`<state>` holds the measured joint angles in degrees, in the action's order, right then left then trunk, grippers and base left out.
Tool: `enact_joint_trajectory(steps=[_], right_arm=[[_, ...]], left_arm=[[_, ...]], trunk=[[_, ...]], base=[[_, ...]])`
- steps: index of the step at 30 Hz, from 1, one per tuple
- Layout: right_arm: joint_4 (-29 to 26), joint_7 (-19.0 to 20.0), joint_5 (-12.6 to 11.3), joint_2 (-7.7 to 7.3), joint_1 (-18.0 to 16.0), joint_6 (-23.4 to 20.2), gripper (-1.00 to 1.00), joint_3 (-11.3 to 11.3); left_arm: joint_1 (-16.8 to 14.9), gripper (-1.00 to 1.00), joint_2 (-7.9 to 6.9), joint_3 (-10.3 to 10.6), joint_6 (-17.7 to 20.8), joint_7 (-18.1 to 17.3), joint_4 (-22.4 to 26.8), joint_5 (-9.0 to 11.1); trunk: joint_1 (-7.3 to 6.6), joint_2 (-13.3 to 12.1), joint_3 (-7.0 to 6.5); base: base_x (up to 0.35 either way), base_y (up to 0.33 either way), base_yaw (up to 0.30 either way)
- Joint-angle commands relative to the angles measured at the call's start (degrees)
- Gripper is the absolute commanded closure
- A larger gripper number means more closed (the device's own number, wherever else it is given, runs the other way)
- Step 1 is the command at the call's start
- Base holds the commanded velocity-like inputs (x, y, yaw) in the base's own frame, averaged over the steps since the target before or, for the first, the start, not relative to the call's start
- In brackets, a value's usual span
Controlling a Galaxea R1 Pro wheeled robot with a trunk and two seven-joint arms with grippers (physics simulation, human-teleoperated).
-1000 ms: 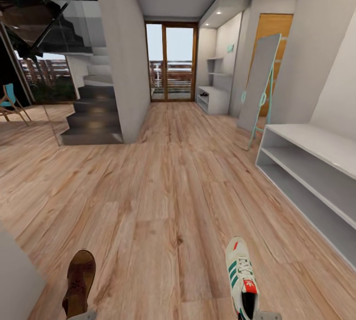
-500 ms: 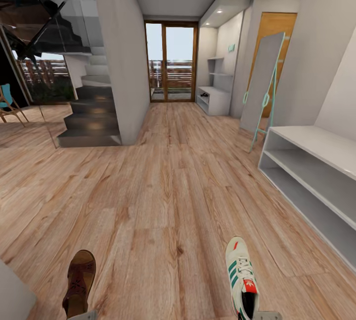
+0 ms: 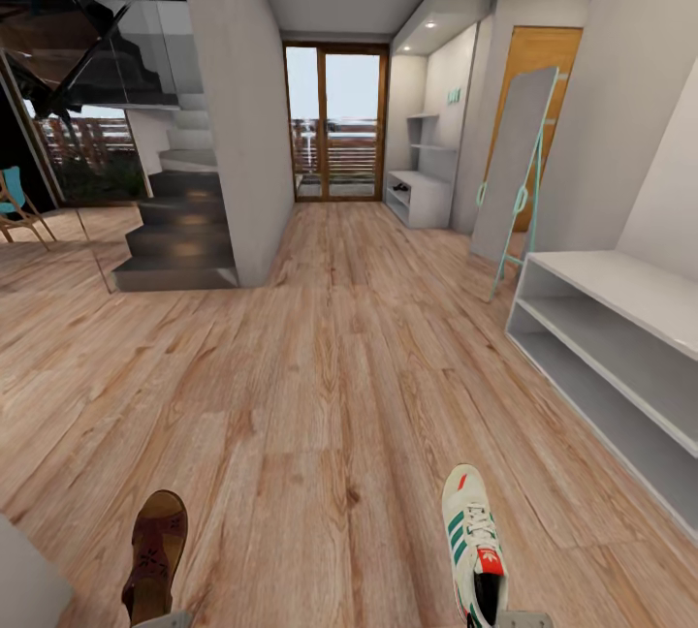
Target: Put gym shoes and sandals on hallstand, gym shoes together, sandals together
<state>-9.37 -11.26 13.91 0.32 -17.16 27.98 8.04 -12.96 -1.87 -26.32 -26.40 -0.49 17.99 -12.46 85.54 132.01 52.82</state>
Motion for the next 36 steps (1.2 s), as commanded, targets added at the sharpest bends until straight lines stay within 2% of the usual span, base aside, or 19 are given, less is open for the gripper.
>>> enact_joint_trajectory(steps=[1, 19, 29, 36], right_arm=[[0.1, -0.2, 0.6, 0.03, 0.0, 0.1, 1.00, 0.4], [0.1, -0.2, 0.6, 0.12, 0.0, 0.1, 1.00, 0.4], [0.1, -0.2, 0.6, 0.12, 0.0, 0.1, 1.00, 0.4], [0.1, -0.2, 0.6, 0.12, 0.0, 0.1, 1.00, 0.4]], left_arm=[[0.0, 1.00, 0.03, -0.5, -0.2, 0.1, -0.1, -0.8], [0.0, 1.00, 0.03, -0.5, -0.2, 0.1, -0.2, -0.7], [0.0, 1.00, 0.03, -0.4, -0.8, 0.0, -0.2, -0.9], [0.0, 1.00, 0.03, -0.7, -1.0, 0.1, -0.2, -0.5]], trunk=[[-0.24, -0.4, -0.13], [-4.19, -7.6, -3.37], [-4.19, -7.6, -3.37], [-4.19, -7.6, -3.37]], base=[[0.000, 0.000, 0.000], [0.000, 0.000, 0.000], [0.016, 0.000, 0.000], [0.283, 0.000, 0.000]])
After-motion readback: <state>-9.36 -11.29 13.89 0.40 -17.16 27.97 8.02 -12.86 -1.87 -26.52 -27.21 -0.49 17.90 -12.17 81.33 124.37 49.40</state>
